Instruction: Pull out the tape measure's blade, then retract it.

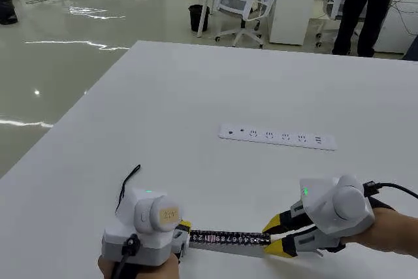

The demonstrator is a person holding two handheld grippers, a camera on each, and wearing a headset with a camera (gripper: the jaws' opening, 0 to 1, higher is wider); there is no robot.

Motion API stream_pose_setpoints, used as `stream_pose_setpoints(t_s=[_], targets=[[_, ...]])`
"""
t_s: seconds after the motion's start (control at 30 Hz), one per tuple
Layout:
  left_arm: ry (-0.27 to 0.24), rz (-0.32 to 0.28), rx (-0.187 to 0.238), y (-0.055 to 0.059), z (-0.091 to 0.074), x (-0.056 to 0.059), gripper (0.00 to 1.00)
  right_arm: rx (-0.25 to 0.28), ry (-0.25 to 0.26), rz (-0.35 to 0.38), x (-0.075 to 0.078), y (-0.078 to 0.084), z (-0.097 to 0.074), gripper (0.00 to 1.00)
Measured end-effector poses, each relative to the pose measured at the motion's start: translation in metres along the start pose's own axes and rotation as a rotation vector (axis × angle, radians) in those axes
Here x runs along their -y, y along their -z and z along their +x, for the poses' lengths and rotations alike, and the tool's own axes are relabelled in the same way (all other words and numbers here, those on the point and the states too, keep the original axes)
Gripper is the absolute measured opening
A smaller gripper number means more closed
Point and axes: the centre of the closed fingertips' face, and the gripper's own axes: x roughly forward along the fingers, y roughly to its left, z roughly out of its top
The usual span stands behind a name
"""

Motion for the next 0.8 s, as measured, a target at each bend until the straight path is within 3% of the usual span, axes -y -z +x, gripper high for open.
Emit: stream_pose_setpoints(t_s=[0.8], targets=[[0.028, -0.019, -0.023, 0.0016, -0.0015, -0.0011, 0.58, 0.002, -0.014, -0.017, -0.0009, -0.0097, 0.0073, 0.15]])
